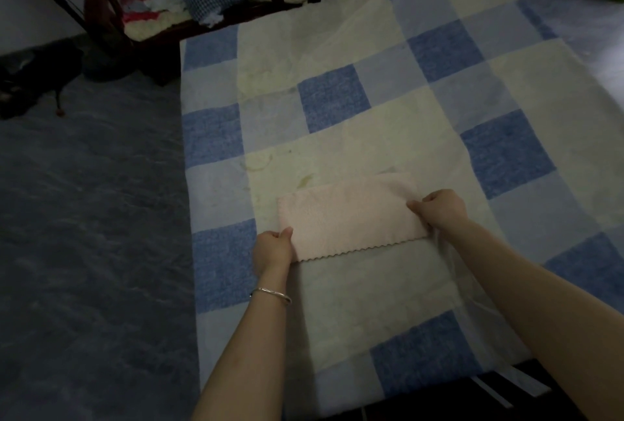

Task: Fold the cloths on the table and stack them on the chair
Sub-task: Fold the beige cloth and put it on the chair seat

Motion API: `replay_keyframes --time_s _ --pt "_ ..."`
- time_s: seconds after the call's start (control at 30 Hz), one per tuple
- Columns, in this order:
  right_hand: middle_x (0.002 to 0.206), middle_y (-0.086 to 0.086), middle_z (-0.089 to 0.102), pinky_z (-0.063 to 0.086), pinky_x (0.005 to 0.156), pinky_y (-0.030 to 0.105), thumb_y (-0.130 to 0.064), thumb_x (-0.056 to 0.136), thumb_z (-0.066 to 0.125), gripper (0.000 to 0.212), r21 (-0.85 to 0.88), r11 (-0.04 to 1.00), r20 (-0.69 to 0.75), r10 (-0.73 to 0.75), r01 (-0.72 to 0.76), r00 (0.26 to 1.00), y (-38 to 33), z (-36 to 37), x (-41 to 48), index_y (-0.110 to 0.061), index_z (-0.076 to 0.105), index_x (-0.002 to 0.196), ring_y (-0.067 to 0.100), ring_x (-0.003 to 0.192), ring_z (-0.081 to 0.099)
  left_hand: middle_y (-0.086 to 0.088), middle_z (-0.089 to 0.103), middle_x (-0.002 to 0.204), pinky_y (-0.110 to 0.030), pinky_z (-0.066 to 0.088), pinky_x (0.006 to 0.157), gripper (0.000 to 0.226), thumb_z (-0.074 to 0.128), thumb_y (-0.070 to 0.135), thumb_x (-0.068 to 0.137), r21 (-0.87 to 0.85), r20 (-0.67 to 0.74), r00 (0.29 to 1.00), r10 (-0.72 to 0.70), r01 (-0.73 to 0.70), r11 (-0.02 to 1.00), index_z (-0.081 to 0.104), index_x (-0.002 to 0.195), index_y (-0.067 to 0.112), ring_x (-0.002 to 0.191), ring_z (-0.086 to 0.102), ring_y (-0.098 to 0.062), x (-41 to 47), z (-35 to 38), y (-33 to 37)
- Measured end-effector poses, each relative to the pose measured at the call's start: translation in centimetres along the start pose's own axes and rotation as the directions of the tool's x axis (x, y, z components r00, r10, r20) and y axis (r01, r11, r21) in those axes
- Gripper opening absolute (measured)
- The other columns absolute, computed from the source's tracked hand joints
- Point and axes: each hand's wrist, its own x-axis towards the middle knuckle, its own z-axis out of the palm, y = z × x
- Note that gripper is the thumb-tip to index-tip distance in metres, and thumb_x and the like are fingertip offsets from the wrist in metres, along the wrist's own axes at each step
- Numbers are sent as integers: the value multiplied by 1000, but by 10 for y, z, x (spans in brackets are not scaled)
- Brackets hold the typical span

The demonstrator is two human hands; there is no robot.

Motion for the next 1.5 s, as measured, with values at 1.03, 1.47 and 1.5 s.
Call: replay_keyframes --time_s 1.03,1.47,1.5 --pt "101 17 68 43 79 29 -25 79 72 22 72 997 -66 -5 10 998 -1 4 8 -6 65 89 30 97 62 -10 66 108 -27 41 76 31 68 33 81 7 28 999 21 -21 1000 62 101 10 101 60 -27 1 -7 0" --pt "103 15 67 45 81 29 -24 75 76 23 88 996 -6 -20 20 1000 5 -2 5 -12 59 83 22 85 56 -9 64 103 -27 39 75 38 60 43 84 -4 35 999 -14 15 1000 62 102 9 100 60 -29 -4 -11 4" --pt "104 15 67 45 83 31 -26 76 74 24 86 996 4 -13 12 1000 5 -2 5 -11 59 86 24 87 57 -7 62 99 -27 39 75 36 59 44 84 -3 52 998 -19 20 1000 61 98 11 95 59 -27 -4 -12 4"
